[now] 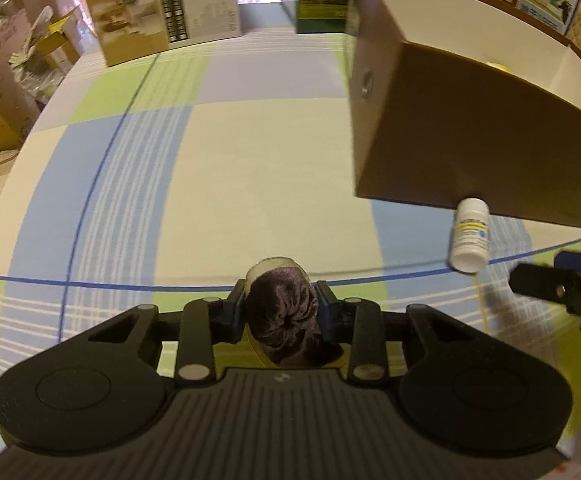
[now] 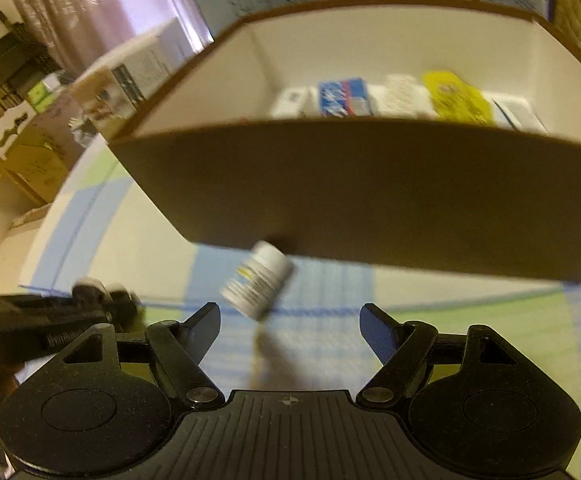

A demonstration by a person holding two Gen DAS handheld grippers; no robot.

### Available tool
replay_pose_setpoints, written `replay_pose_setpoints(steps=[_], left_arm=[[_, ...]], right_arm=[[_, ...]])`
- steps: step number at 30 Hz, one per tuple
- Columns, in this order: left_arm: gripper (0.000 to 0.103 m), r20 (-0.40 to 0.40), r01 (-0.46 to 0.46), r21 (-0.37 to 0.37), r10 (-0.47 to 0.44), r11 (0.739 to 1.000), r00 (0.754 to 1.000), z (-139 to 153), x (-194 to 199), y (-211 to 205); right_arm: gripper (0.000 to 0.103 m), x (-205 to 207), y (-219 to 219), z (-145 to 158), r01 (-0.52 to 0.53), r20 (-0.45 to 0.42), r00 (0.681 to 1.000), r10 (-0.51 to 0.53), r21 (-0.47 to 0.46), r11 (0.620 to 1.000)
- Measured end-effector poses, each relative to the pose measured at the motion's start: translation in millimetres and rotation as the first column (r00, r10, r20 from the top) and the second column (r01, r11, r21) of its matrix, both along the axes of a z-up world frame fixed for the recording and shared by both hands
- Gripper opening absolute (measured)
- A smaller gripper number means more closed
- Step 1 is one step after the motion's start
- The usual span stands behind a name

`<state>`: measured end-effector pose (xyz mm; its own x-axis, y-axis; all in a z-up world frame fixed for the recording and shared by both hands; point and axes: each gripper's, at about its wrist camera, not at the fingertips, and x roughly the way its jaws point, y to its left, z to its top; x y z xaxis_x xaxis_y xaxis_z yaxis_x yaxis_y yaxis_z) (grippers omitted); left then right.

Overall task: Organize objects
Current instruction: 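Grasp the small white medicine bottle with the right tool while the left tool holds the scrunchie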

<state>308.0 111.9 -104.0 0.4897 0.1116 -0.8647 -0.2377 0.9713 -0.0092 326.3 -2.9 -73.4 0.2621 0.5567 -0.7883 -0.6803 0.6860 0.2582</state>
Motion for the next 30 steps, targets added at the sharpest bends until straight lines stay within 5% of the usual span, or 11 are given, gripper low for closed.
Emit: replay_pose_setpoints(steps=[14,30], left_arm=[[0.030,-0.011,-0.019,0.004,0.019,1.000,1.000,2.3,-1.2,7.5],[0.030,-0.036,0.093,-0.051,-0.094,0.994,0.995,3.9,-26.1,-24.7]], right_arm=[[0.024,9.0,36.3,-20.8,0.009,-0.009,1.000,-0.009,-0.031,0.999],[0.024,-35.7,-32.3,-17.1,-0.150,0.038,0.987,0.158,-0.165,0.975]])
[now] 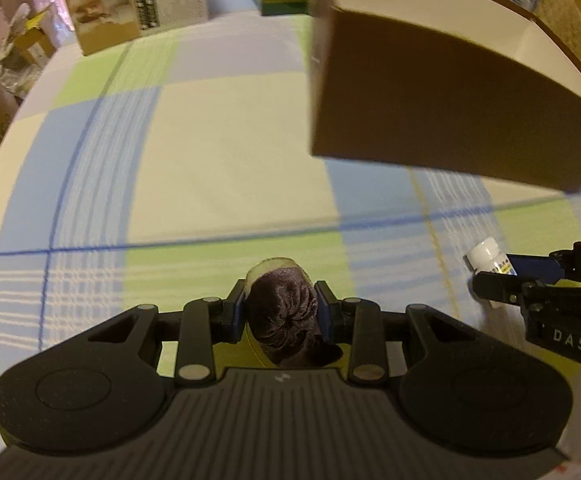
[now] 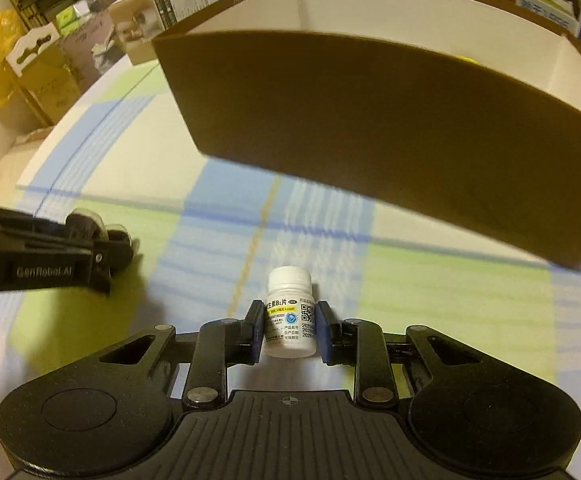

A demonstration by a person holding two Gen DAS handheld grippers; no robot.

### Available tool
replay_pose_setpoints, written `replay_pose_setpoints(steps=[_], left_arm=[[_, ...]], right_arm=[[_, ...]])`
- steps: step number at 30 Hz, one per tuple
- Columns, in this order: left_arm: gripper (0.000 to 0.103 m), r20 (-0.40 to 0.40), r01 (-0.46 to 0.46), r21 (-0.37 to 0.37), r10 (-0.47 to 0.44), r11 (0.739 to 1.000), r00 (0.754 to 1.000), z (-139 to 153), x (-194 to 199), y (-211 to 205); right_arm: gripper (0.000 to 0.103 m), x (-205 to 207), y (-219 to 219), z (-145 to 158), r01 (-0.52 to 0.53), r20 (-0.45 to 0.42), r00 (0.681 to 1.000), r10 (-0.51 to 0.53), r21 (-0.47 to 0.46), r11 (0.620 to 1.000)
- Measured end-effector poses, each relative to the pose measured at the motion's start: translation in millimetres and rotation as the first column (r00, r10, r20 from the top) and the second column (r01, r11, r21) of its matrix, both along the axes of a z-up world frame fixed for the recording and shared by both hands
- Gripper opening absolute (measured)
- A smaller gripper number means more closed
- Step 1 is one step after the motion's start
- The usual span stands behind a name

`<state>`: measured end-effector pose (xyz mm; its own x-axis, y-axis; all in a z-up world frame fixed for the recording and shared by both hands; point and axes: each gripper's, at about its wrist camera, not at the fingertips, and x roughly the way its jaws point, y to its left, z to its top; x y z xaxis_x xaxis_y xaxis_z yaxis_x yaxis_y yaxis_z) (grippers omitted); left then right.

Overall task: Organize objects
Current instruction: 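Grasp the small white medicine bottle with the right tool while the left tool holds the scrunchie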

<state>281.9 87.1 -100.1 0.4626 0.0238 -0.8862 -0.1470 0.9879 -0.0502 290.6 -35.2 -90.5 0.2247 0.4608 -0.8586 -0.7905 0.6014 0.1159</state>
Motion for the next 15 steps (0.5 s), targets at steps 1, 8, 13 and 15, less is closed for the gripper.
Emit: replay_pose_setpoints(steps=[1,8,13,15], left_arm=[[0.030,-0.005,0.012,-0.005,-0.012,1.000,1.000,-0.6,-3.5,-4.3],[0.030,-0.033,0.074,-0.056,-0.076,0.996,0.997,0.7,-33.5,-24.9],[0.031,-0.055,0.091,-0.078,-0.095,0.993,0.994,1.5,-56.3,-29.7],[0.031,-0.060,0.094,-0.091,-0.100,0.991,0.993,1.5,-63.2,-30.1]], right_arm=[[0.024,-4.7,-8.2,0.4,0.002,0.007,1.000,-0.002,-0.008,1.000],[0.024,-28.2,-48.2,4.9,0.019,0.001,1.000,-0.019,-0.040,0.999],[0.024,-46.4,-67.0,8.0,0.026,-0.016,1.000,-0.027,-0.047,0.999],[0.024,-52.4,-72.0,8.4,0.029,-0.017,0.999,-0.029,-0.042,0.999]])
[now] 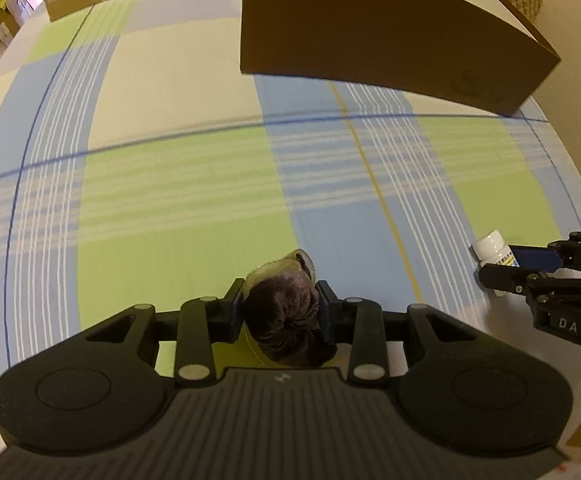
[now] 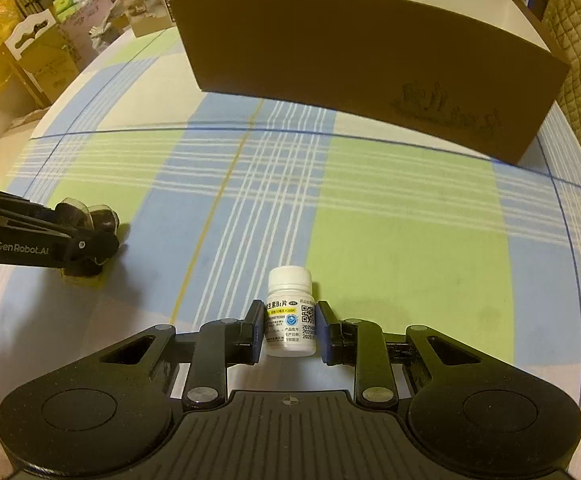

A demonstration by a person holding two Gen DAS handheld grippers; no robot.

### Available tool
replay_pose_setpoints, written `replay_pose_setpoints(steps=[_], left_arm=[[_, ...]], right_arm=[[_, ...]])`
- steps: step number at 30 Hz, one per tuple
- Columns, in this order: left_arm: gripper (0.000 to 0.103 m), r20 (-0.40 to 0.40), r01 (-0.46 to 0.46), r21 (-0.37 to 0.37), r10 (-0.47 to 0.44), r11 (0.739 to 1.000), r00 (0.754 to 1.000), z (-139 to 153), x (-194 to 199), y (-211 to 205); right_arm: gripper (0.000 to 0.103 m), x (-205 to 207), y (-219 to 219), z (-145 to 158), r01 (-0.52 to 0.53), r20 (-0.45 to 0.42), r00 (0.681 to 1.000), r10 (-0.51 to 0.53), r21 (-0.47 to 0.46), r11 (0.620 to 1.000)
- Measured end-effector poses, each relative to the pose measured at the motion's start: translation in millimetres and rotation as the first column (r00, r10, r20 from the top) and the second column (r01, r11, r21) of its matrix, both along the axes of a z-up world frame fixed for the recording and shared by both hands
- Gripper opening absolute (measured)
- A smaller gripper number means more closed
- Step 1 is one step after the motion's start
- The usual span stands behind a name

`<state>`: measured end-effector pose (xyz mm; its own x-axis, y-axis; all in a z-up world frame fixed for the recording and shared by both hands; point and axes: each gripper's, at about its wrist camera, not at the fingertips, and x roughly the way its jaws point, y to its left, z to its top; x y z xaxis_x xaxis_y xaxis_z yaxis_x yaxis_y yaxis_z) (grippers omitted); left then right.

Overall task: Organize objects
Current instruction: 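Grasp the small white medicine bottle with the right tool while the left tool holds the scrunchie, then carry the scrunchie and white bottle with both tools over the brown box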

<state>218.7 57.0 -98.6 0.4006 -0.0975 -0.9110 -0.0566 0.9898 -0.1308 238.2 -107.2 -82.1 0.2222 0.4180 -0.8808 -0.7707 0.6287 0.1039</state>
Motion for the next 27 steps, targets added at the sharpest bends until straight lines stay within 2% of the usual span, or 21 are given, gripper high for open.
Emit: replay_pose_setpoints(steps=[10,16,27], left_arm=[[0.034,0.020,0.024,0.038,-0.025,0.999,1.000,1.0,-8.8,-9.8],[0.030,0.010,0.032,0.058,-0.033,0.998,0.999,3.5,-10.5,-14.4],[0.028,-0.001,0.057,0.049,-0.057,0.997,0.998,5.9,-15.2,-25.8]], right_arm=[[0.024,-9.6,-1.1,-2.3,0.008,0.028,1.000,-0.008,0.009,1.000],[0.024,-12.4,-2.2,-2.5,0.002,0.028,1.000,-0.002,0.010,1.000],[0.024,-16.7,-7.1,-1.4,-0.002,0.004,1.000,0.001,0.013,1.000]])
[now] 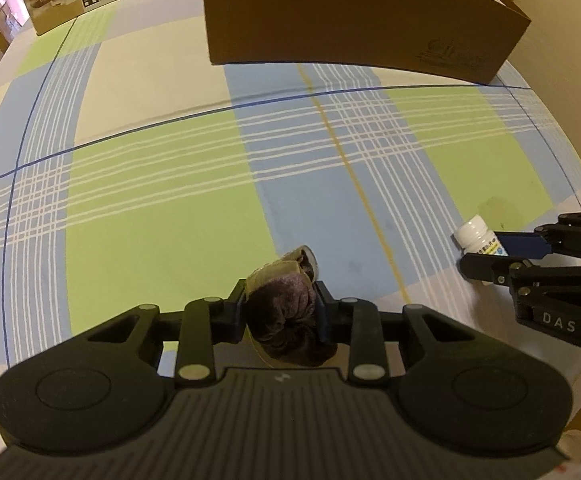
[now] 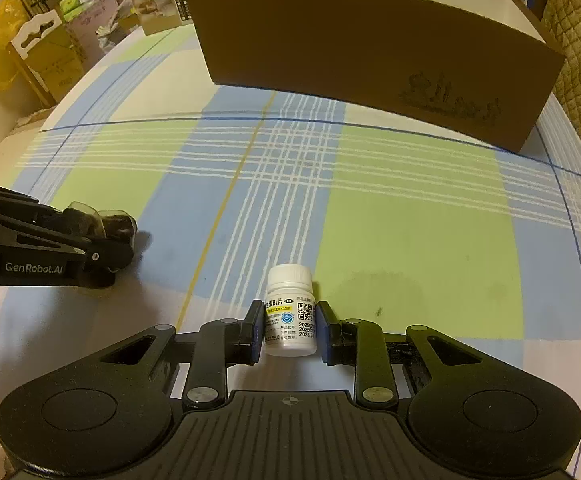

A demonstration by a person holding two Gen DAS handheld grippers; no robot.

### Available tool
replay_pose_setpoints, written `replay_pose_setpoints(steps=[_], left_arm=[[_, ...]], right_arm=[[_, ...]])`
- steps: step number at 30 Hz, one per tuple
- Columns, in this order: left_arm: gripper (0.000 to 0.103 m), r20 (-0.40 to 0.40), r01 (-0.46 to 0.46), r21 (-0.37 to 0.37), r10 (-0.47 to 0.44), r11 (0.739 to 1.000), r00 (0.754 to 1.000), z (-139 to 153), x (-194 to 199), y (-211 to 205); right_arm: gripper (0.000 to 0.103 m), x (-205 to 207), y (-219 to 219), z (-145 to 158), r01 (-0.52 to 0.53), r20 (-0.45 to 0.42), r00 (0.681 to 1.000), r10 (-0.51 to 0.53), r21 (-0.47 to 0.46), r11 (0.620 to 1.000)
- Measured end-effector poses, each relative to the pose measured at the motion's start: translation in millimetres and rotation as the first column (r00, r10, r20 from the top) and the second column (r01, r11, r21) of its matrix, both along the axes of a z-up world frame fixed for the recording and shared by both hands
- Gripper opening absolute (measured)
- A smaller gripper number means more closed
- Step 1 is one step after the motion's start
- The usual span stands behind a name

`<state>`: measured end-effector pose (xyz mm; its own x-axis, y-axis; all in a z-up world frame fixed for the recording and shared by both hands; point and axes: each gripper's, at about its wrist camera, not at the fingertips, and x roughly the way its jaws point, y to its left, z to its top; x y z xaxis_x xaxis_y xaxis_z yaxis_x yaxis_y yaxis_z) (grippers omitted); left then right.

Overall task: Organize objects
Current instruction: 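Carry the scrunchie and white bottle with both tools over the brown box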

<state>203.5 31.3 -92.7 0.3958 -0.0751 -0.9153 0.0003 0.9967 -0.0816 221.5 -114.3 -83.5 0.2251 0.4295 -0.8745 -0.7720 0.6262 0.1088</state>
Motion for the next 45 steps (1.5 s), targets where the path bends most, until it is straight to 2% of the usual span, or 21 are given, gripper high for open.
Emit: replay_pose_setpoints(steps=[11,20,33,39,45], left_arm=[[0.028,0.048,0.016,-0.007,-0.016,1.000,0.999,18.9,7.1,-10.0],[0.028,0.126,0.002,-0.002,-0.002,1.000,0.992,41.4,26.0,-10.1],[0.028,0.266,-0.037,0.040,0.025,0.999,0.964,84.0,83.9,-8.0],[0.028,0.323,-0.035,0.057,0.014,0.998,0.946,101.5,117.5,-16.0],[0.028,0.348,-0.030,0.072,0.003,0.997,0.937,108.6,149.5,-19.3]], right_arm=[[0.024,13.3,-16.0,19.6,0.054,0.005,0.998,-0.055,0.050,0.997],[0.024,41.2,-28.2,48.7,0.111,0.023,0.993,-0.115,0.122,0.986],[0.024,109.1,-27.9,99.9,0.145,0.123,0.976,-0.177,0.234,0.961],[0.024,140.0,-13.4,122.6,0.131,0.178,0.966,-0.186,0.279,0.951],[0.024,169.3,3.5,132.7,0.124,0.207,0.959,-0.191,0.299,0.946]])
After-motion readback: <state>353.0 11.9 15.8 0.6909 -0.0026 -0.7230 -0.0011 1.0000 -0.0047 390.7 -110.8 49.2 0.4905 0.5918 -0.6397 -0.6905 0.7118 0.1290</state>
